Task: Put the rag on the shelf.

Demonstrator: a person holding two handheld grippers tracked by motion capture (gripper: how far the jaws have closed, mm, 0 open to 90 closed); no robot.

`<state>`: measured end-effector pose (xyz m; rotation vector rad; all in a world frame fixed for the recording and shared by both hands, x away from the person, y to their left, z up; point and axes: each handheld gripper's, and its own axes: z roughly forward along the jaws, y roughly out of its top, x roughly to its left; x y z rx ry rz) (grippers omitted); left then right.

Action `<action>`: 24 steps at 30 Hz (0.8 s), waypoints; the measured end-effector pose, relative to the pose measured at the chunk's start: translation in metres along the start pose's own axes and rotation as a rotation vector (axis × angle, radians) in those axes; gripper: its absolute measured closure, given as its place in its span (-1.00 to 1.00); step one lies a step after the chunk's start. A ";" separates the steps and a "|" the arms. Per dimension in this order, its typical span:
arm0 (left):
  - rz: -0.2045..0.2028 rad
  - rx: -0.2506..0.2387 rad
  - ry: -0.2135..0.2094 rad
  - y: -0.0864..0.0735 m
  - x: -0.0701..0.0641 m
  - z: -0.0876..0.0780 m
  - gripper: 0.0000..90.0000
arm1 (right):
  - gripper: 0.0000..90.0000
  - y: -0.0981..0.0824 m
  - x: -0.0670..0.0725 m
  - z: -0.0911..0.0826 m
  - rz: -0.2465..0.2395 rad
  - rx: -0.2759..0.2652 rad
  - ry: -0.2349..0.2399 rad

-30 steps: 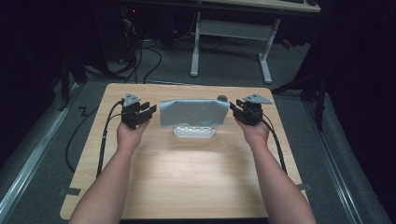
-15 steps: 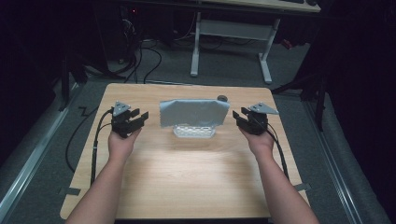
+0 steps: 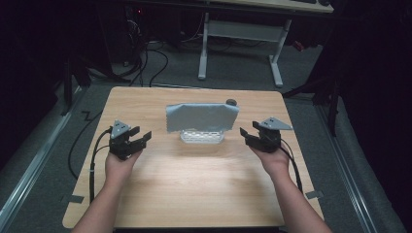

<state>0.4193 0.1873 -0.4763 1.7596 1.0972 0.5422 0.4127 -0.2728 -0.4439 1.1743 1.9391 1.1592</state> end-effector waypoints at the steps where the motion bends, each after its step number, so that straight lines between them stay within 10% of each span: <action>1: -0.001 0.007 -0.010 -0.007 -0.005 -0.006 -0.04 | -0.15 -0.008 0.005 -0.007 -0.010 0.006 0.002; 9: -0.006 0.045 -0.079 -0.043 -0.033 -0.022 -0.09 | -0.20 -0.041 0.022 -0.028 -0.044 0.055 0.002; 13: 0.075 0.120 -0.070 -0.062 -0.052 -0.028 -0.09 | -0.21 -0.067 0.030 -0.036 -0.050 0.106 0.001; 18: 0.053 0.181 -0.113 -0.078 -0.065 -0.034 -0.09 | -0.18 -0.103 0.041 -0.055 -0.062 0.131 -0.019; 24: 0.022 0.173 -0.119 -0.076 -0.061 -0.030 -0.11 | -0.18 -0.102 0.036 -0.051 -0.020 0.124 -0.003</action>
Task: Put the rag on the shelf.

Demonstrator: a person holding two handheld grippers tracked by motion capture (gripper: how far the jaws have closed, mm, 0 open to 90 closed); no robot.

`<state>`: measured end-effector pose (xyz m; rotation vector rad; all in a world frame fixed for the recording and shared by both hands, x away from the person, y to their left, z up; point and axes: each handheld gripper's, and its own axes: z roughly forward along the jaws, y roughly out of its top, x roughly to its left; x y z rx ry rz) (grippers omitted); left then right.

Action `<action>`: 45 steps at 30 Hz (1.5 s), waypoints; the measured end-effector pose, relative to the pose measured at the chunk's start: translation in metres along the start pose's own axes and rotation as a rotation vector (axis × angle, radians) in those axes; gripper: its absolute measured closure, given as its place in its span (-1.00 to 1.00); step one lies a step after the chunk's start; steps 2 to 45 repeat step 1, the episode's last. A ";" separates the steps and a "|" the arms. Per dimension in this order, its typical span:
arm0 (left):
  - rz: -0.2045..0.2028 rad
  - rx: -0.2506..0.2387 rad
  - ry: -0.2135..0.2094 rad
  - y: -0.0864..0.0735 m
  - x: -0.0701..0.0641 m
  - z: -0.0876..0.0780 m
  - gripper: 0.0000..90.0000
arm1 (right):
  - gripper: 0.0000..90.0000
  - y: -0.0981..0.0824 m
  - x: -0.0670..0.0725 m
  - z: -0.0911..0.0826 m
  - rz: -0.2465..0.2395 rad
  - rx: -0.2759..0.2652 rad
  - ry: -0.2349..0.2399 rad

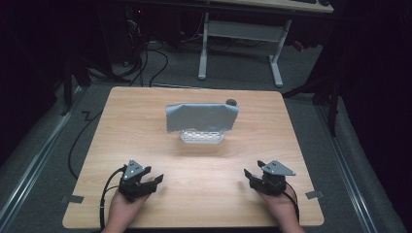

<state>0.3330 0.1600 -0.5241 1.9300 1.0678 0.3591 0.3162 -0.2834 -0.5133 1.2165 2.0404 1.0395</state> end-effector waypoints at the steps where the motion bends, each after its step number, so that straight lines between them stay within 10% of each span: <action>1: 0.003 0.003 0.002 0.000 0.001 0.000 -0.11 | -0.19 0.000 0.000 0.001 0.013 -0.001 0.008; 45: 0.003 0.003 0.002 0.000 0.001 0.000 -0.11 | -0.19 0.000 0.000 0.001 0.013 -0.001 0.008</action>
